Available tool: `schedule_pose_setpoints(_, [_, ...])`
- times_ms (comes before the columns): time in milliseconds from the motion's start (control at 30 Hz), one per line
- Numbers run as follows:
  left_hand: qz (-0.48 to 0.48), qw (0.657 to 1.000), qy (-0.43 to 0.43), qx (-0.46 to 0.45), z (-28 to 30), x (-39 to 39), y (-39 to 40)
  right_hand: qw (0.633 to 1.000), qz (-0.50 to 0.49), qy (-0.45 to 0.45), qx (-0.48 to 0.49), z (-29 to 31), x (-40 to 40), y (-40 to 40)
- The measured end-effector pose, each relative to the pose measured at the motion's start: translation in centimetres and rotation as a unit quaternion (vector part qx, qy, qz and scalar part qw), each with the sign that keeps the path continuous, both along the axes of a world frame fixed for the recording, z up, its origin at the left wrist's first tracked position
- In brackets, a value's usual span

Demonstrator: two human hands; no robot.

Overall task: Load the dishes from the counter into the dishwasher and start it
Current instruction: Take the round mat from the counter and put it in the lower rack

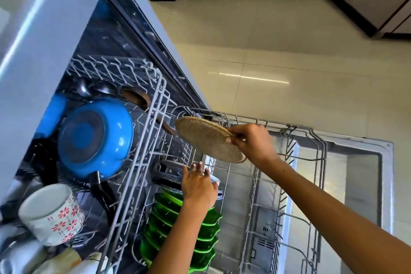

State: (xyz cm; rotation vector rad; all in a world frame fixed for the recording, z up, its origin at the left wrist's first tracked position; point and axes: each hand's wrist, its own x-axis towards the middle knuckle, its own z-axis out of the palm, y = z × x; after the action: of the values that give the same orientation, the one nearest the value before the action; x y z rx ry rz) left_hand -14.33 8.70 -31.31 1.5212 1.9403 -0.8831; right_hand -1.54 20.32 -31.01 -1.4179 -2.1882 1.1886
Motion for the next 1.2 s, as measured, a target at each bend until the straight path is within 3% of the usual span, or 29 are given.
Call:
schedule_pose_setpoints(600, [-0.002,1.000,-0.003,-0.025,0.0,-0.3,-0.3,0.994,0.083,-0.064,0.028,-0.6,-5.5,1.6])
schedule_pose_setpoints(1200, [-0.002,1.000,-0.009,-0.006,-0.1,-0.2,-1.3,0.995,0.068,-0.064,0.039,0.2,-5.2,1.8])
